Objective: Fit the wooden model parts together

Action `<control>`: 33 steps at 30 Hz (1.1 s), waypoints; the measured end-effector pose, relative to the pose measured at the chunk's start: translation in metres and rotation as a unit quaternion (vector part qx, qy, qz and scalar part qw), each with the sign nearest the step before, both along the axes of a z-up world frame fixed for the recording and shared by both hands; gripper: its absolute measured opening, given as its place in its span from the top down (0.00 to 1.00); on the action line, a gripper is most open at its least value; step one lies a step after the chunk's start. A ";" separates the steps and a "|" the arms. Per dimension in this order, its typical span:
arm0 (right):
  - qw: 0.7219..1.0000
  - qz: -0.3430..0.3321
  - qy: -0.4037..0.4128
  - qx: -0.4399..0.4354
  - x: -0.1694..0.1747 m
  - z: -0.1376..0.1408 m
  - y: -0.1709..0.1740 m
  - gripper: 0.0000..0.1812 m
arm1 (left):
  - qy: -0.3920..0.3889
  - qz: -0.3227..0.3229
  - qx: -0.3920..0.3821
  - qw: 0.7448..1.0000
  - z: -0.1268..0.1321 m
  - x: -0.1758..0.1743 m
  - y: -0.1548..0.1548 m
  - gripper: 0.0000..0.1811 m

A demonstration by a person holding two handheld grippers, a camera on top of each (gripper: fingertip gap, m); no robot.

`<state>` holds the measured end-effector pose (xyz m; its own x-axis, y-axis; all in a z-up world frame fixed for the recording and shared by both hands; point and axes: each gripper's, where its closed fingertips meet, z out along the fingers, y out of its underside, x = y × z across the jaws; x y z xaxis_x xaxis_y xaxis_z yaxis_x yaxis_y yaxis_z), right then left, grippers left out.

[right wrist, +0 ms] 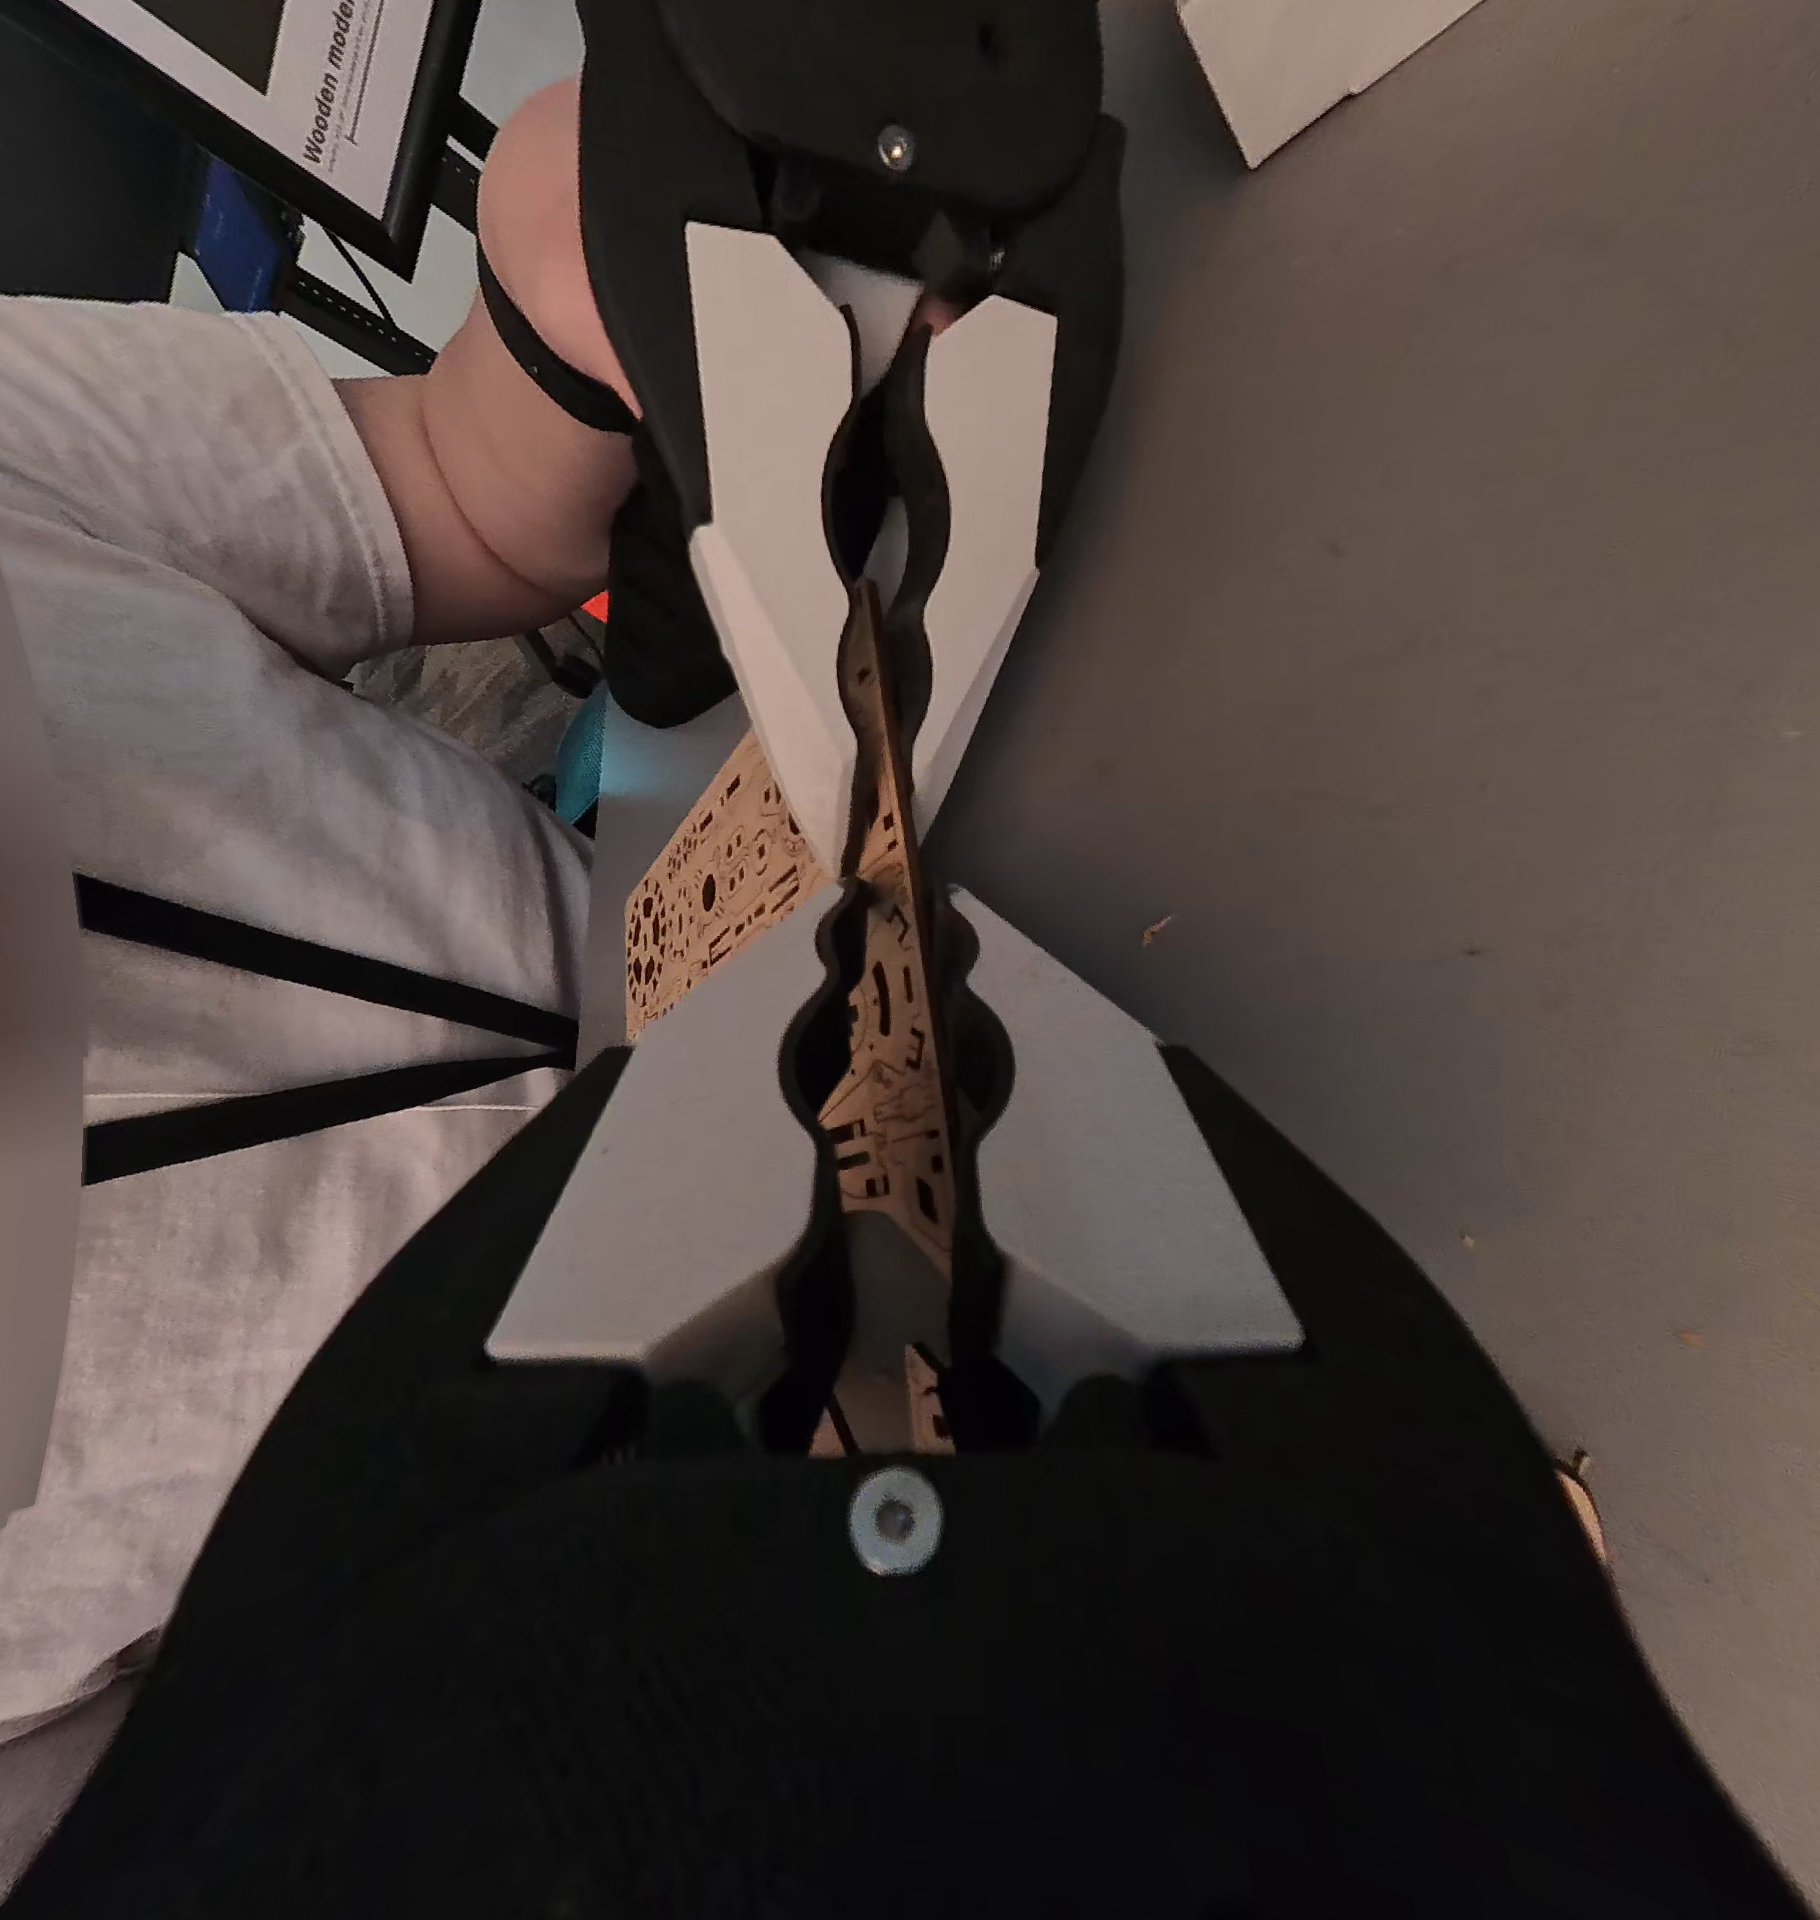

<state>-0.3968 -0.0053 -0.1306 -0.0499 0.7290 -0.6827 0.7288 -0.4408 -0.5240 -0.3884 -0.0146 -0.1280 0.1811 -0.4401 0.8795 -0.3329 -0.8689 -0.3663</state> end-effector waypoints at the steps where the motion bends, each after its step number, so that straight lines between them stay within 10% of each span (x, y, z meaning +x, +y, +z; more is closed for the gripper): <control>1: 1.000 0.001 -0.002 0.001 0.000 0.000 0.000 0.94 | 0.000 -0.001 -0.004 1.000 0.000 0.000 0.000 0.97; 33: 0.998 0.029 0.007 0.054 0.002 -0.001 -0.003 0.94 | 0.000 -0.011 0.000 1.000 -0.001 0.002 -0.005 0.98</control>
<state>-0.3946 -0.0083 -0.1316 -0.1019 0.7938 -0.5995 0.7440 -0.3392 -0.5757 -0.3862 -0.0198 -0.1289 0.1712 -0.4433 0.8799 -0.3509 -0.8619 -0.3660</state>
